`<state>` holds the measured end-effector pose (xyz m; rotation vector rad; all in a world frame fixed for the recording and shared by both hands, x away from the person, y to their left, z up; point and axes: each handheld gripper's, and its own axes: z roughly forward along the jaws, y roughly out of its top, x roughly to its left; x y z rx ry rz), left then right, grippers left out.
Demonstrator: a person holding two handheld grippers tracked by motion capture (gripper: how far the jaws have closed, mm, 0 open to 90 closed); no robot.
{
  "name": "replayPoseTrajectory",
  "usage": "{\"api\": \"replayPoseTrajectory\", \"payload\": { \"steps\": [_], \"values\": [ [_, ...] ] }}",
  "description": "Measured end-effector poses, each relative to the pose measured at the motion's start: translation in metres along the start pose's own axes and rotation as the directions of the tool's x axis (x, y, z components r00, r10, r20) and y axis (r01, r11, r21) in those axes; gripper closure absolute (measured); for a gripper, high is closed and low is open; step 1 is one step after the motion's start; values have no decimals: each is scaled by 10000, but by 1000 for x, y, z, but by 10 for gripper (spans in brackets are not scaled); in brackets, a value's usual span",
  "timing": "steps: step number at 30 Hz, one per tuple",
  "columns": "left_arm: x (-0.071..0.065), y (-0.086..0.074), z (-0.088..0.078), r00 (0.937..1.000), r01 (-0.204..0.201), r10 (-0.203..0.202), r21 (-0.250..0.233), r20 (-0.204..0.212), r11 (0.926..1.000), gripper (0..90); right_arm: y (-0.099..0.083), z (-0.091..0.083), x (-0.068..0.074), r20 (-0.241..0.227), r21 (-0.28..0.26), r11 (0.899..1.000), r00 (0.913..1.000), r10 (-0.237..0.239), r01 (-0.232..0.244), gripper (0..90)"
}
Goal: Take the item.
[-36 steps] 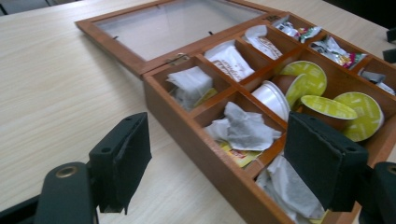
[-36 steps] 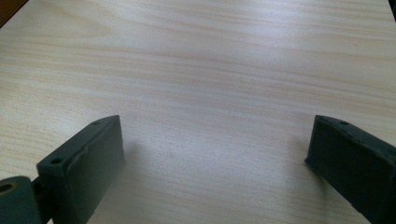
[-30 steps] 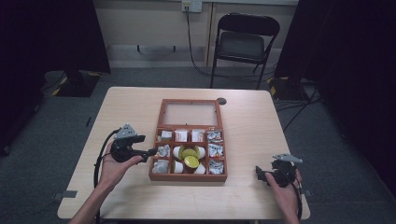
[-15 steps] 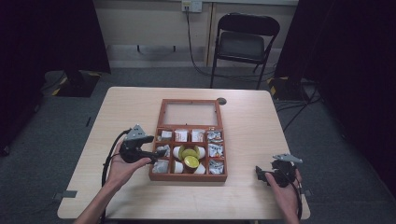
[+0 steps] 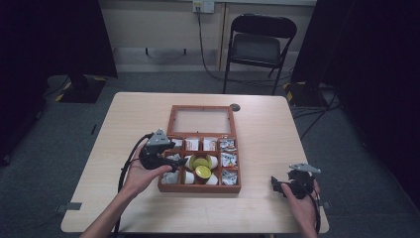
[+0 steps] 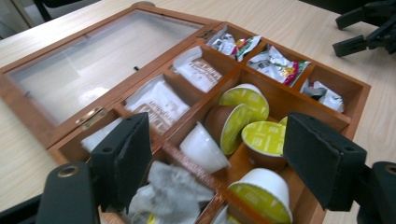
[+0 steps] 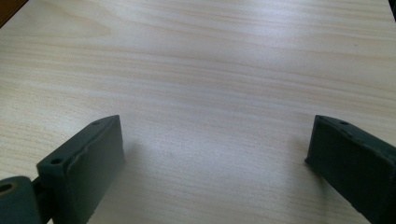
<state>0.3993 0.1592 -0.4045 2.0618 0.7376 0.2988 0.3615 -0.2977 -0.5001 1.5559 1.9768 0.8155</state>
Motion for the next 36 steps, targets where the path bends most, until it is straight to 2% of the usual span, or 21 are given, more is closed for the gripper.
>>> {"api": "replayPoseTrajectory", "payload": {
  "steps": [2,4,6,9,11,21,23,26,32,36],
  "values": [
    [-2,0,7,9999,-7,5,214,102,9998,282,0,0,0,-3,0,10000,10000,2,-2,31],
    [-7,-2,15,9999,-131,125,498,119,9987,275,0,0,0,0,-1,10000,10000,0,0,31],
    [-11,-4,23,9990,-102,74,641,441,9979,274,0,0,0,-4,0,10000,10000,3,-3,31],
    [-16,-5,32,9976,-220,176,648,674,9977,275,0,0,0,-3,0,10000,10000,0,0,31],
    [-19,-4,39,9969,-237,170,865,772,9960,275,0,0,0,0,1,10000,10000,1,-1,31],
    [-21,-6,45,9933,-11,-97,938,1149,9956,276,0,0,0,7,0,10000,10000,5,-5,32],
    [-21,-6,46,9926,-101,-26,1037,1217,9946,284,0,0,0,5,-5,10000,10000,-3,3,32],
    [-21,-8,52,9908,-182,-7,1385,1352,9902,300,0,0,0,6,-6,10000,10000,0,0,32],
    [-23,-6,63,9853,-96,-173,1563,1699,9877,303,0,0,0,10,-5,10000,10000,2,-2,32],
    [-28,-6,72,9859,-641,294,2098,1647,9756,319,0,0,0,9,-5,10000,10000,5,-5,32]
  ]
}}
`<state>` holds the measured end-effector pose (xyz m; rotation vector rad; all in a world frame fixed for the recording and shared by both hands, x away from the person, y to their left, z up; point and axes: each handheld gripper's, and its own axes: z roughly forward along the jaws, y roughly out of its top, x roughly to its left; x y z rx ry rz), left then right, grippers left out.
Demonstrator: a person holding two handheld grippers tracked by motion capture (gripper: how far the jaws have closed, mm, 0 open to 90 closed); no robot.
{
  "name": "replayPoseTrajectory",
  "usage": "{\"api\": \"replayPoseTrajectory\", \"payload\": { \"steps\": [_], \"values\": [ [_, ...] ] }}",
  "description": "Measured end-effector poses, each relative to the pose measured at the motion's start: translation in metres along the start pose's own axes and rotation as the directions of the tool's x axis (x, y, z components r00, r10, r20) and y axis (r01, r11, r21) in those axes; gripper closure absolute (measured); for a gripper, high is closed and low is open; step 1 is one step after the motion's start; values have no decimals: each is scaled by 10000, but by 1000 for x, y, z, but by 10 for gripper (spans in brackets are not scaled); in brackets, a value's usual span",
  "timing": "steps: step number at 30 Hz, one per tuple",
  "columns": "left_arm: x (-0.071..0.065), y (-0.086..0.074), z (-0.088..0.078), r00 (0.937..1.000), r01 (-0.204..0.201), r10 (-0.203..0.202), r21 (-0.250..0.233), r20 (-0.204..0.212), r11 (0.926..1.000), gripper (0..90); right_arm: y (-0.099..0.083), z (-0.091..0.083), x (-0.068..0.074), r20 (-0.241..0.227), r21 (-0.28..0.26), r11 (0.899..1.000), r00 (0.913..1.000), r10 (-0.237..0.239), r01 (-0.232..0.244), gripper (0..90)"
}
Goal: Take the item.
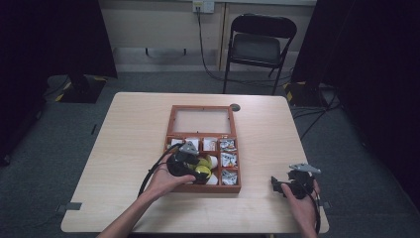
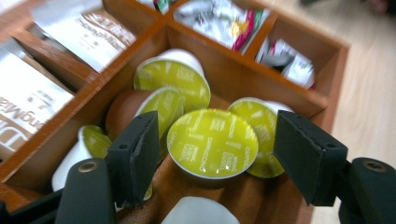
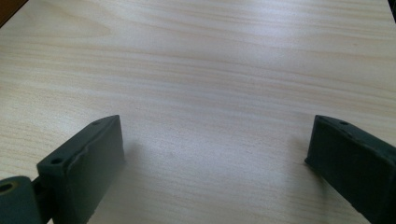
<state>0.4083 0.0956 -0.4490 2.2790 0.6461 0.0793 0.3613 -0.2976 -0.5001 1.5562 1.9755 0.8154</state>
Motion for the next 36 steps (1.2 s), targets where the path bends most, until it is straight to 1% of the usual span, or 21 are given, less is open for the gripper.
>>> {"api": "replayPoseTrajectory", "payload": {
  "steps": [2,4,5,7,8,9,11,12,13,14,15,16,17,18,20,21,24,26,27,34,36],
  "values": [
    [-1,0,3,10000,-72,72,149,8,9999,331,0,0,0,1,-1,10000,10000,0,0,32],
    [0,0,4,9999,61,-58,206,-153,9998,331,0,0,0,4,-1,10000,10000,0,0,32],
    [2,0,5,9998,186,-186,263,-23,9995,330,0,0,0,4,0,10000,10000,1,-1,32],
    [3,0,5,9998,200,-199,320,-21,9993,330,0,0,0,4,-2,10000,10000,1,-1,32],
    [3,-1,8,9998,141,-135,487,-124,9987,332,0,0,0,3,-2,10000,10000,4,-4,32],
    [3,-1,8,9998,141,-135,487,-124,9987,332,0,0,0,3,-2,10000,10000,4,-4,32],
    [2,-1,11,9999,77,-70,756,-97,9971,332,0,0,0,5,-3,10000,10000,5,-5,32],
    [1,-1,12,9999,-39,49,811,-125,9967,332,0,0,0,6,-4,10000,10000,7,-7,32],
    [0,0,13,9999,-82,91,819,-105,9966,332,0,0,0,6,-4,10000,10000,7,-7,32],
    [-1,1,15,9999,-107,115,969,-78,9952,332,0,0,0,5,-2,10000,10000,5,-5,32],
    [-1,1,15,9999,-107,115,969,-78,9952,333,0,0,0,5,-2,10000,10000,5,-5,32],
    [-1,2,16,9998,-148,164,1142,-131,9933,333,0,0,0,6,-3,10000,10000,5,-5,32],
    [-2,2,17,9998,-74,94,1135,-171,9935,334,0,0,0,7,-5,10000,10000,5,-5,32],
    [-1,3,17,9997,-147,171,1211,-181,9925,341,0,0,0,10,-5,10000,10000,6,-6,32],
    [-1,2,17,9998,-86,106,1246,-153,9922,345,0,0,0,13,-5,10000,10000,9,-9,32],
    [-1,1,18,9999,46,-29,1221,-140,9925,347,0,0,0,14,-5,10000,10000,9,-9,32],
    [-1,1,19,9999,74,-55,1291,-151,9916,353,0,0,0,17,-6,10000,10000,12,-12,32],
    [-1,1,18,9999,40,-20,1310,-157,9914,354,0,0,0,15,-5,10000,10000,5,-5,32],
    [-1,1,19,9998,86,-61,1283,-201,9917,356,0,0,0,13,-6,10000,10000,4,-4,32],
    [-3,1,19,9994,-101,144,1293,-326,9916,376,0,0,0,26,-6,10000,10000,-1,1,32],
    [-3,1,19,9995,-72,111,1251,-311,9921,377,-1,-1,0,35,-21,10000,10000,3,-3,32]
  ]
}}
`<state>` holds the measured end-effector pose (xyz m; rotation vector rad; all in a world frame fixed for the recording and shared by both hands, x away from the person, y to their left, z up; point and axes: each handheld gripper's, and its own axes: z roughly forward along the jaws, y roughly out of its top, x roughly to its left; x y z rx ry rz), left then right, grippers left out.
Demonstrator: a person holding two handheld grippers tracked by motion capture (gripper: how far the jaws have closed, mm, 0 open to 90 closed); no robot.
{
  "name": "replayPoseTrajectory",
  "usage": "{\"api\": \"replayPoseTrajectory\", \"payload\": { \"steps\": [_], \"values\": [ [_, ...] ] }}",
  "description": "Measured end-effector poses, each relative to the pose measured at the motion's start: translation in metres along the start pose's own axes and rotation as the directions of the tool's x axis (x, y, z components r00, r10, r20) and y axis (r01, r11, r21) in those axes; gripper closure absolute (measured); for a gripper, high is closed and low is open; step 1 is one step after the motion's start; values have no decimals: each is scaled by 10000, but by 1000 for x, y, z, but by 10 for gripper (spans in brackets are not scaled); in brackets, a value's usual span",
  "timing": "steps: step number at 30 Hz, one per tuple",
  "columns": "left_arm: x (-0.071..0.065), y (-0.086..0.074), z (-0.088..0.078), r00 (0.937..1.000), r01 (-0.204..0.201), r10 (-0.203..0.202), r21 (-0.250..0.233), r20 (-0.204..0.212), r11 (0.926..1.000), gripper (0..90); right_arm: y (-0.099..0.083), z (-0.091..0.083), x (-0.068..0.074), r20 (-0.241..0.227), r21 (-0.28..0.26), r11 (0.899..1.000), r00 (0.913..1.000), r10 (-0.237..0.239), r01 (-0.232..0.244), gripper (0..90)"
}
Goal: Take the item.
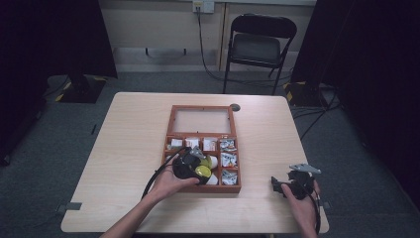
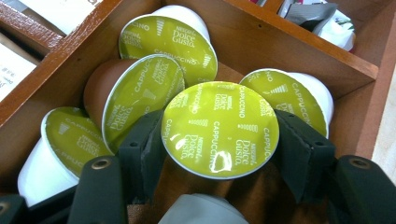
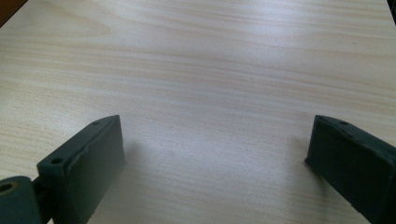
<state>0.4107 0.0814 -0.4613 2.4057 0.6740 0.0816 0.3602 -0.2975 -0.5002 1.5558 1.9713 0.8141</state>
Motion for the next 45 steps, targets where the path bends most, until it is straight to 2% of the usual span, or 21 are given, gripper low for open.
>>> {"api": "replayPoseTrajectory", "payload": {
  "steps": [6,18,26,32,45],
  "values": [
    [-1,-1,-2,9999,-130,130,-128,-4,9998,378,0,0,0,-1,4,10000,10000,15,-15,32],
    [0,-2,-5,9999,66,-72,-478,-110,9988,379,0,0,0,5,4,10000,10000,14,-14,32],
    [-3,1,-18,9998,-17,0,-961,-175,9954,379,0,0,0,6,7,10000,10000,10,-10,32],
    [1,-2,-22,9997,129,-154,-1119,-215,9936,379,0,0,0,5,8,10000,10000,26,-26,32],
    [7,-5,-30,9984,420,-476,-1665,-299,9851,379,0,-1,0,4,14,10000,10000,29,-29,32]
  ]
}}
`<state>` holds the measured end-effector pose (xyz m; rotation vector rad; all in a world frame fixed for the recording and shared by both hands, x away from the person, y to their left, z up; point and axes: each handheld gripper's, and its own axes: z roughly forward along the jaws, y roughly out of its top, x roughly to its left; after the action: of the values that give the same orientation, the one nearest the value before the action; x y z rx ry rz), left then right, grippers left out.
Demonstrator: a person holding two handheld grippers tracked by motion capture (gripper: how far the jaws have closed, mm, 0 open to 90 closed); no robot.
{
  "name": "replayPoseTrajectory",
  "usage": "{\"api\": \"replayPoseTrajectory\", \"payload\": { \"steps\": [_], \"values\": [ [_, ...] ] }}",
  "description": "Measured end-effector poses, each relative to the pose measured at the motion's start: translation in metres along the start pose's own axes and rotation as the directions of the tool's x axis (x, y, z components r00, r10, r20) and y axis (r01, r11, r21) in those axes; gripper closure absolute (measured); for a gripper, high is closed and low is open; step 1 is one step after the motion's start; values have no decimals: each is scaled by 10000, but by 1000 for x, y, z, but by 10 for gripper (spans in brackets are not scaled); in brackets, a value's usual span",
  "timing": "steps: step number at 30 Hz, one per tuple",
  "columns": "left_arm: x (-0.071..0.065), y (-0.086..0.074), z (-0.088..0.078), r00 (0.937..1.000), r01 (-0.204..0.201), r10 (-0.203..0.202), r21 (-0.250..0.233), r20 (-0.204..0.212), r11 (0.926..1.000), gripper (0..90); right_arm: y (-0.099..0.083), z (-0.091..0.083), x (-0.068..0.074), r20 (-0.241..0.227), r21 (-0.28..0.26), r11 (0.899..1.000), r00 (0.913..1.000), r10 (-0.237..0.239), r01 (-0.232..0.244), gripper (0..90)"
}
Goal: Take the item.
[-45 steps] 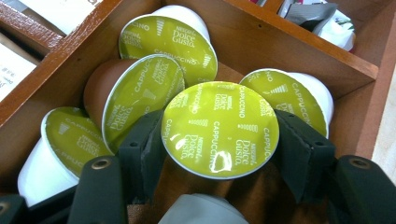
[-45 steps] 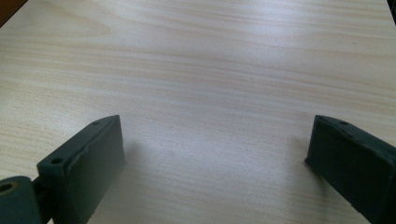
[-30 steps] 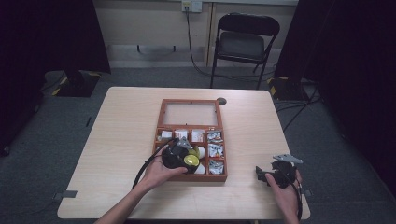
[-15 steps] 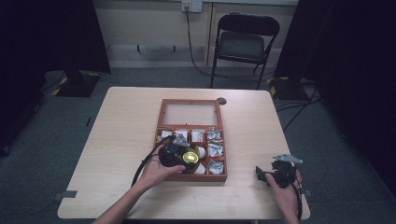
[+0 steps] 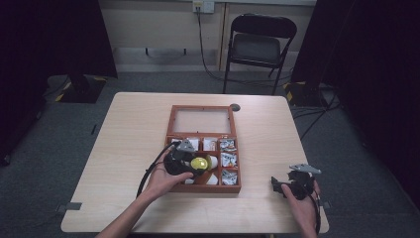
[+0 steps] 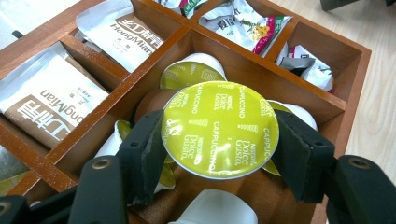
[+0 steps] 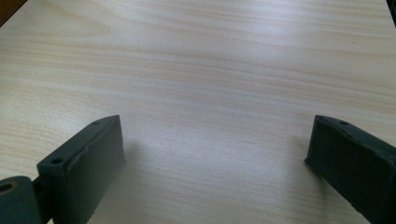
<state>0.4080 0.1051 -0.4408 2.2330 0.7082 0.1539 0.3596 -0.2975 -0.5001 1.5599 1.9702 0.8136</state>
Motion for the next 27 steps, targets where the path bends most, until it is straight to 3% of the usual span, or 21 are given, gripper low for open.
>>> {"api": "replayPoseTrajectory", "payload": {
  "steps": [11,27],
  "values": [
    [2,1,-7,9999,101,-103,-346,-40,9994,379,0,0,0,1,2,10000,10000,-5,5,32],
    [0,6,-18,10000,-62,61,-707,-22,9975,380,0,0,0,0,2,10000,10000,-5,5,32]
  ]
}}
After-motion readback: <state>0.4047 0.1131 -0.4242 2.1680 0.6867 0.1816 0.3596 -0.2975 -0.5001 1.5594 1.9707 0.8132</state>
